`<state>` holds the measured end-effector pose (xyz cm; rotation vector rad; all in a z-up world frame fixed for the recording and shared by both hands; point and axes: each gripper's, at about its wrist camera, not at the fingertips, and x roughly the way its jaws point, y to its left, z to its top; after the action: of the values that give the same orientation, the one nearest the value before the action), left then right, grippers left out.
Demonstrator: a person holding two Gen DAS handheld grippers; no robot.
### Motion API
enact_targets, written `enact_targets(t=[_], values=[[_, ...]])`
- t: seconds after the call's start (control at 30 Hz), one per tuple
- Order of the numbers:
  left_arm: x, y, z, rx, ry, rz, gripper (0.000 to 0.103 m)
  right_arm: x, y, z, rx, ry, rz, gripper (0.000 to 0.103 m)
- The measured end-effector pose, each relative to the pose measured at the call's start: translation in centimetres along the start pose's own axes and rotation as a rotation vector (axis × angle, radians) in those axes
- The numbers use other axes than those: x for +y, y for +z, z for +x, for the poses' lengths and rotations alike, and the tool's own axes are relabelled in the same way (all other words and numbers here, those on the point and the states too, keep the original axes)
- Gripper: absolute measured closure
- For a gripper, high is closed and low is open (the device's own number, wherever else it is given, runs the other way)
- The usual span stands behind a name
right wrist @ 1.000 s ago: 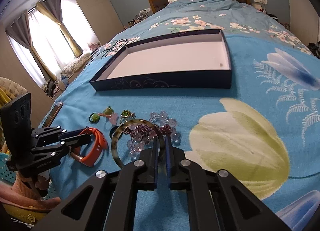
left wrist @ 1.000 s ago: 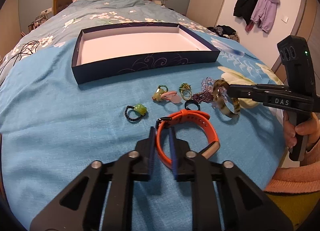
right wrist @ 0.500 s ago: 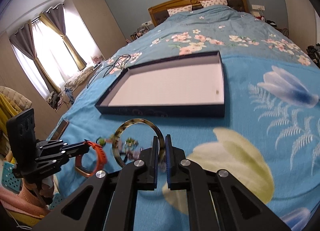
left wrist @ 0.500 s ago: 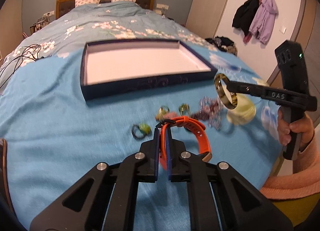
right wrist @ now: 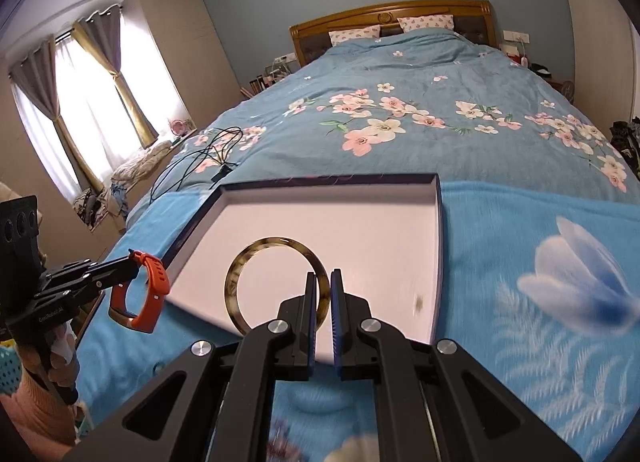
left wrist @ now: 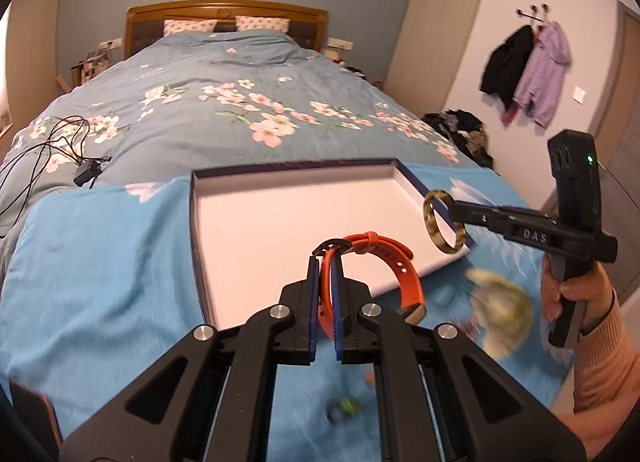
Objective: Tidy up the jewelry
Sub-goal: 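Carry the watch and bangle with both grippers over the white tray box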
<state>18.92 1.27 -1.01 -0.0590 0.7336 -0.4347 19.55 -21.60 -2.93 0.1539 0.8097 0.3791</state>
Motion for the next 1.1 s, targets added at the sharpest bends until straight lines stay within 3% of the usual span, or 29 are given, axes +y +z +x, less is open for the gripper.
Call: enact_targets(t=[0.5,0.8,1.1], values=[[3.4,6.6,11.4,0.099,0.063,-0.042,0.097,-1.1,5.8,9.0,0.1,-0.097,0.0,0.098],[5.6,8.0,15.7,0.152,0.102,-0.069,0.097,-1.4,6.4,11.8,0.17,-0.145,0.015,0.098],[6.9,8.1,18.8,0.26,0.127,-0.105,0.096,-1.8,6.4,12.8,0.197,-0.169,0.044,0.097]])
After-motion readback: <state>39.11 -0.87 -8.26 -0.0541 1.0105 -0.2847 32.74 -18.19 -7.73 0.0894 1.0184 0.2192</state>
